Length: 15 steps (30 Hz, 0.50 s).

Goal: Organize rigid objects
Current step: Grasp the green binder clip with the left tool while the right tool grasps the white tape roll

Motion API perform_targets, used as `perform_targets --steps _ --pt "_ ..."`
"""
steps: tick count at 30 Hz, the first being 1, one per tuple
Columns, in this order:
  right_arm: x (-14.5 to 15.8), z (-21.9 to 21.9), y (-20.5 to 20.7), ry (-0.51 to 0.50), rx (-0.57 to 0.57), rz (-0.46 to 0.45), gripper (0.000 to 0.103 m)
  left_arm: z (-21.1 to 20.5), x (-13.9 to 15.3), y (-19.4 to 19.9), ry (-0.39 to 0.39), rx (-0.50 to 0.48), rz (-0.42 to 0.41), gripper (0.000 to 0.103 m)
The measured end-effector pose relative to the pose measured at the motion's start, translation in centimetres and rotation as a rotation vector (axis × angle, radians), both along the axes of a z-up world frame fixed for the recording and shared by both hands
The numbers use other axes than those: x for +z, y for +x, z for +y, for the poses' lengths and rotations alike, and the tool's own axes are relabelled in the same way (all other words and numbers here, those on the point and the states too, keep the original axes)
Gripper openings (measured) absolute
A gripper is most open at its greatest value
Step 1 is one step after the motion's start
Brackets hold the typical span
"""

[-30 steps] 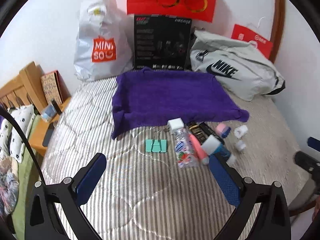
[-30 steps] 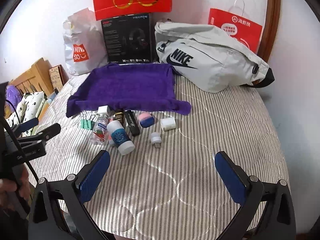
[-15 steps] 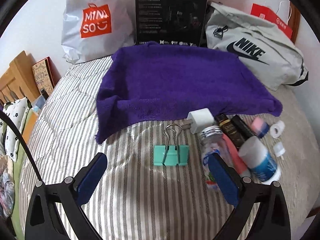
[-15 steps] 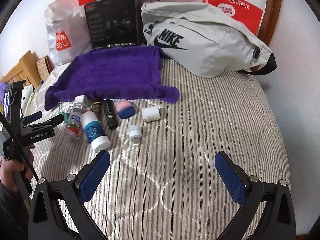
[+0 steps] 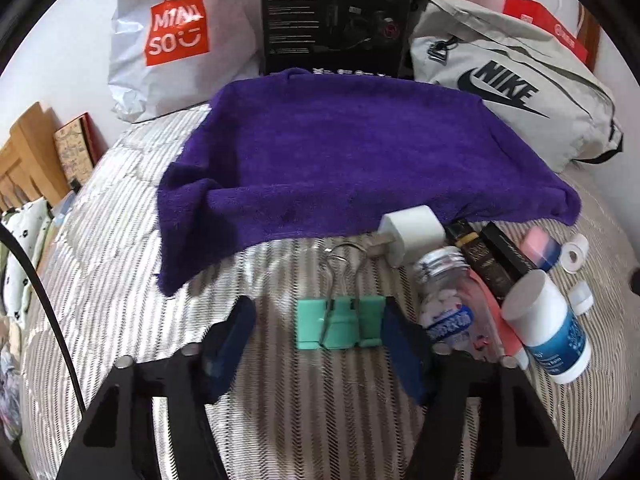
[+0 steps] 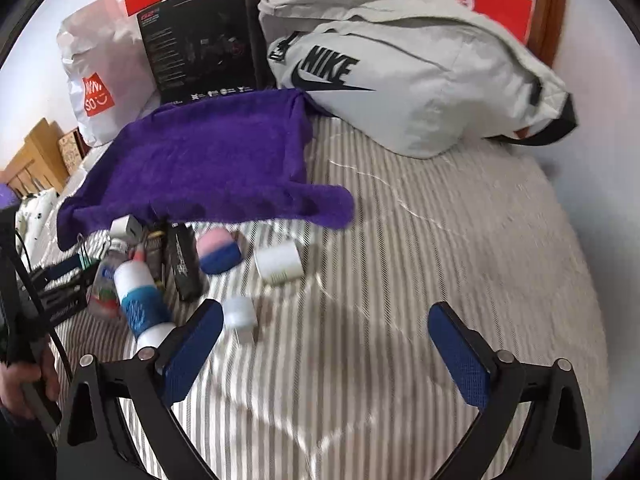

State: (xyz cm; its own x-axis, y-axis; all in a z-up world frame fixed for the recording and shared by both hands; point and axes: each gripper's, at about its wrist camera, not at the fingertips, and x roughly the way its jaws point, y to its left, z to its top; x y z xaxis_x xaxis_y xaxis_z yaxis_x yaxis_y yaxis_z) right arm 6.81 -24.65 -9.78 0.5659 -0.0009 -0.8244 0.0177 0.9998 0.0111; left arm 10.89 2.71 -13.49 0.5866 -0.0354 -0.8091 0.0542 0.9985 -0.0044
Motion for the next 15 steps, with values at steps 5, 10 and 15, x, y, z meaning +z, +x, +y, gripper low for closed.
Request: perform_targets --steps 5,10,15 --pt "-1.6 1.1 2.0 -0.008 0.058 -0.007 0.095 -0.4 0.1 -0.1 -0.010 -0.012 -0.004 0.041" --pt "-3.7 1.4 3.6 -0.024 0.100 0.045 0.074 -0.3 0.1 -0.1 -0.023 -0.013 0.008 0.040" --pt "-4.7 1.5 4.4 -0.035 0.122 0.064 0.059 -0.1 0.2 0.2 -0.035 -0.013 0.023 0.040"
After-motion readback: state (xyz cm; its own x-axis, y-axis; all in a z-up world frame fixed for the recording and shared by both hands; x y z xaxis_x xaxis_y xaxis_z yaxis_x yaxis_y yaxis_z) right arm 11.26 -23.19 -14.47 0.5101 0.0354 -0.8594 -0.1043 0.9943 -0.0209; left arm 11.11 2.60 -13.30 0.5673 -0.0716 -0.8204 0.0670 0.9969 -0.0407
